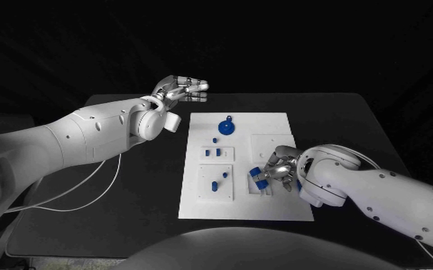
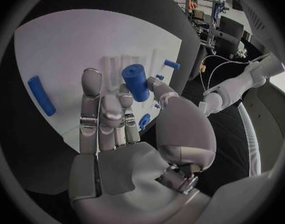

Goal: Assemble the parts on the task board

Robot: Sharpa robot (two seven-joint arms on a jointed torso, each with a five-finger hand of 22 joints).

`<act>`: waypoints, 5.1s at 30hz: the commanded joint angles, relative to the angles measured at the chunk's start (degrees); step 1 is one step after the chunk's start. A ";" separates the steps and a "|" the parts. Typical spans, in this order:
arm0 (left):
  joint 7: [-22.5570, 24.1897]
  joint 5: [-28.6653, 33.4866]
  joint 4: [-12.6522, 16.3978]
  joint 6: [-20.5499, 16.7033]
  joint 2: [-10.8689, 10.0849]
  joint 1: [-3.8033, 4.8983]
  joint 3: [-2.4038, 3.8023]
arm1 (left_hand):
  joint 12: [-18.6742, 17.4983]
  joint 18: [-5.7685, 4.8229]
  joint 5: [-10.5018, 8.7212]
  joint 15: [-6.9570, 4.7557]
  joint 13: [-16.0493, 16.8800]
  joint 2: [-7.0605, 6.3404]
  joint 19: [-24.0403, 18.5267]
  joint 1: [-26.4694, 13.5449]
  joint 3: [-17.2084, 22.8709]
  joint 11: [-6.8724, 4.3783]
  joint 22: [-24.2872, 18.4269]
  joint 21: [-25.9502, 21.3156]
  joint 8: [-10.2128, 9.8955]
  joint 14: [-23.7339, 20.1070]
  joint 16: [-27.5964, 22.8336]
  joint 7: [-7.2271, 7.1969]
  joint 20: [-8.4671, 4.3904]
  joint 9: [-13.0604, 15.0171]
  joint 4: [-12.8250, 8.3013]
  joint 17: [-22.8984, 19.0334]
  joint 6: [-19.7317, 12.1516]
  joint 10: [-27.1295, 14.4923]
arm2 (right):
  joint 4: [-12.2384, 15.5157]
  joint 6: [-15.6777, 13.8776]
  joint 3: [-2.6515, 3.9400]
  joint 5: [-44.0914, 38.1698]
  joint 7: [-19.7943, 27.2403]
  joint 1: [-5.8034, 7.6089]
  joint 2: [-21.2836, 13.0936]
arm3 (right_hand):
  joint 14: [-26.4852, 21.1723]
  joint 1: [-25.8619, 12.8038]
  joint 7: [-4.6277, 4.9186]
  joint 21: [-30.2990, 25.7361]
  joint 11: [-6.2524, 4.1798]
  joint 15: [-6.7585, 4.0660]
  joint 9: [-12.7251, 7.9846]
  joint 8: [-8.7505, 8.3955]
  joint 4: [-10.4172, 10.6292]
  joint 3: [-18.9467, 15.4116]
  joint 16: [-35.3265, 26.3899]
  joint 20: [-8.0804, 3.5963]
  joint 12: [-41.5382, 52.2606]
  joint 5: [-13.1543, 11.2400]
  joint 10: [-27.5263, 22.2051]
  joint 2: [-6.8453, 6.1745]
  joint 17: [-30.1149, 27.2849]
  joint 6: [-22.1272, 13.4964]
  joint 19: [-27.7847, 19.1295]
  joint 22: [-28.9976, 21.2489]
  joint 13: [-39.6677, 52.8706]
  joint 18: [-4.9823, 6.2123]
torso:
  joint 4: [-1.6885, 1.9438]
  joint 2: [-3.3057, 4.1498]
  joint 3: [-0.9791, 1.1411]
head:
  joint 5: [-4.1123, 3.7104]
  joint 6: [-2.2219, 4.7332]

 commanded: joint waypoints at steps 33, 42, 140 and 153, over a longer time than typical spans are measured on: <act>-0.20 -0.07 0.25 1.17 -0.24 0.01 0.04 | -0.02 -0.51 0.24 0.31 0.03 0.70 -0.33 -0.14 -0.02 0.49 -0.01 0.01 0.01 -0.29 -0.07 0.49 0.09 0.00 0.63 -0.04 -0.03 0.06 | 0.03 4.15 -0.84 -2.37 -3.29 -0.21 0.44 | 0.02 -3.68 -1.20 -0.47 -0.04 -0.24 -2.21 -0.05 3.27 4.60 -0.30 -0.32 -0.50 -8.99 0.04 -0.27 -0.07 2.36 2.29 -0.05 -0.13 -0.30 | -0.01 -0.02 0.00 | 0.00 0.00; -0.28 -0.07 0.25 1.22 -0.22 0.01 0.04 | -0.02 -0.51 0.25 0.31 0.03 0.73 -0.33 -0.15 -0.01 0.49 -0.01 0.01 0.01 -0.30 -0.07 0.49 0.09 0.00 0.64 -0.04 -0.02 0.06 | -0.26 5.33 -0.84 -3.87 -3.33 -0.21 0.52 | -0.01 -6.85 -1.10 -0.61 0.03 -0.18 -2.15 -0.05 5.51 8.93 -0.50 -0.24 -0.72 -17.74 0.29 -1.08 -0.21 2.79 2.29 -0.15 -0.21 -0.26 | -0.01 -0.05 0.00 | -0.22 0.00; -2.60 -0.39 0.19 2.90 -0.81 0.02 -0.06 | -0.03 -0.56 0.10 0.38 0.03 1.02 -0.71 0.04 -0.18 0.58 -0.04 -0.02 -0.01 -0.70 -0.07 0.50 0.20 -0.01 0.93 -0.05 -0.08 -0.06 | 0.64 12.24 -0.30 -0.02 0.42 -2.32 -2.16 | 0.05 -3.83 -2.44 -1.07 -0.68 -0.63 9.14 0.01 6.50 4.72 -1.92 -0.77 -0.19 -18.68 3.42 0.32 -0.78 5.34 2.11 -1.12 9.60 -1.23 | -0.05 -0.04 -0.04 | -0.20 0.00; -3.83 0.63 0.52 4.21 -0.77 0.01 -0.07 | -0.02 -0.57 0.10 0.45 0.03 1.22 -0.89 0.34 -0.04 0.57 -0.05 -0.04 0.01 -0.95 -0.08 0.48 0.26 0.00 0.73 -0.05 0.00 -0.18 | -0.25 11.57 -0.32 -0.26 -1.25 -2.95 -1.44 | 0.11 -4.04 -2.53 -1.06 -0.67 -0.56 8.92 0.01 5.88 4.18 -1.75 -0.68 0.25 -18.60 3.56 0.29 -0.76 5.52 2.23 -0.94 9.51 -1.22 | -0.06 -0.05 -0.03 | -0.01 0.00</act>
